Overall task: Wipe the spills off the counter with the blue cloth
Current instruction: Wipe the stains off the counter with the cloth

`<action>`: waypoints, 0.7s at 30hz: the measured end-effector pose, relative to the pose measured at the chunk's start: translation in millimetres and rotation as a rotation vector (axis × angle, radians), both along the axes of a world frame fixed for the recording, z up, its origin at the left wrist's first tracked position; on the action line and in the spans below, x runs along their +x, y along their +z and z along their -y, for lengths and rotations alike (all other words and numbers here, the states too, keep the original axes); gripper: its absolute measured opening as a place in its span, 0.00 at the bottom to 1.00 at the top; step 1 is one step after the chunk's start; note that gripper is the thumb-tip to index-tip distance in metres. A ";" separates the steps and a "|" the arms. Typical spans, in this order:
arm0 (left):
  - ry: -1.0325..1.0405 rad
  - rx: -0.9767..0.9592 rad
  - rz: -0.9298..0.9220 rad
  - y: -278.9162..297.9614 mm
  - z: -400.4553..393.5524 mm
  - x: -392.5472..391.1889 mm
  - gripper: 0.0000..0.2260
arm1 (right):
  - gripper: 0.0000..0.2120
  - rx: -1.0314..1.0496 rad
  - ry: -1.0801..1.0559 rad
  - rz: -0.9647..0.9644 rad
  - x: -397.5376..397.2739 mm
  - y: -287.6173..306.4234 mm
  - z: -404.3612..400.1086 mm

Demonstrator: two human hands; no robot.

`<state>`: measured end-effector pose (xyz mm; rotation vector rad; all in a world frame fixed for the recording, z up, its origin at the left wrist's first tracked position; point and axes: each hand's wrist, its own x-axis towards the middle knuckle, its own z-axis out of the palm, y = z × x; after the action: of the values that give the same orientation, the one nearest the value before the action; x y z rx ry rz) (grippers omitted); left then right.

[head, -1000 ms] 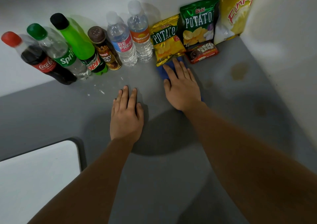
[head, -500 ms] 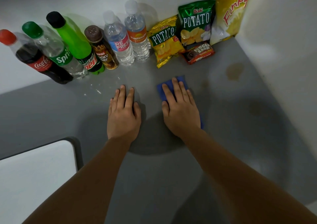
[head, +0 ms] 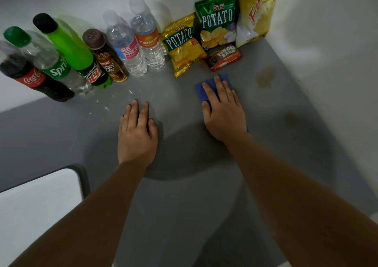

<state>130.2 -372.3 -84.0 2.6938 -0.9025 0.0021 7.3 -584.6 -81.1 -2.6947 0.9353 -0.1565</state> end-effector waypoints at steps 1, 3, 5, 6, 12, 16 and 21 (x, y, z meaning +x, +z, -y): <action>-0.002 0.001 0.000 0.6 0.1 -0.3 0.23 | 0.27 0.005 -0.037 -0.010 -3.5 -0.3 1.4; -0.002 0.005 -0.004 1.8 0.7 -1.3 0.23 | 0.27 0.015 -0.103 -0.025 -9.9 -1.5 0.3; -0.004 0.016 -0.007 2.5 0.5 -2.0 0.23 | 0.27 0.020 -0.168 -0.034 -16.1 -2.9 -6.5; -0.009 0.023 -0.011 2.8 0.5 -1.8 0.23 | 0.27 0.026 -0.202 -0.037 -18.9 -3.6 -11.8; -0.013 0.038 -0.036 7.6 2.5 1.1 0.23 | 0.28 0.019 -0.201 -0.048 -25.6 -5.6 -57.0; -0.091 -0.048 -0.022 13.9 13.0 -2.0 0.21 | 0.28 0.022 -0.127 -0.041 -19.9 -6.6 -50.4; -0.233 -0.141 -0.114 18.0 56.2 -23.4 0.22 | 0.28 0.025 -0.126 -0.023 -8.6 -1.7 -7.2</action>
<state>106.8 -428.5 -66.0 2.4192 -1.1297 -0.1313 -1.3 -577.4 -82.9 -2.6207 1.1073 -0.1391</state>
